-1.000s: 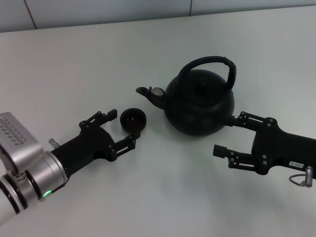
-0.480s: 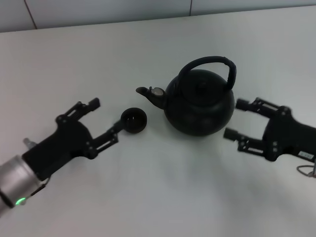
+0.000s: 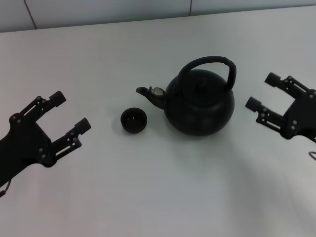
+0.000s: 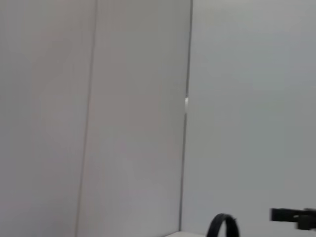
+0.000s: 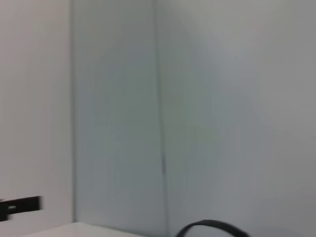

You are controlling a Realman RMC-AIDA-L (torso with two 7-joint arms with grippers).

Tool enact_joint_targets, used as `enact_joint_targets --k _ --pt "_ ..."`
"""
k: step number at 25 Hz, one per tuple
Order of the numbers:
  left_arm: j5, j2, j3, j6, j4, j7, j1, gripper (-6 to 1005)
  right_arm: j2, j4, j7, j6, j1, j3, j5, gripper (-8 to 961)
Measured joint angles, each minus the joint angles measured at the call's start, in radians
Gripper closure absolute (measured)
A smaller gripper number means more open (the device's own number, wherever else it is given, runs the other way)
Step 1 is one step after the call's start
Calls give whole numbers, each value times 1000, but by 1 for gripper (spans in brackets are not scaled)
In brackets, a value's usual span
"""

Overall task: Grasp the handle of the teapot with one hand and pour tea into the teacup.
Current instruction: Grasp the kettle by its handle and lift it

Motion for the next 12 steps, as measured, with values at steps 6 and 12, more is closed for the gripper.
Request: enact_joint_targets --k 6,12 --pt "0 2 59 19 53 -47 8 196 -1 48 1 84 13 5 23 192" --pt "0 23 145 18 88 -115 8 195 -1 101 -8 178 44 9 35 192"
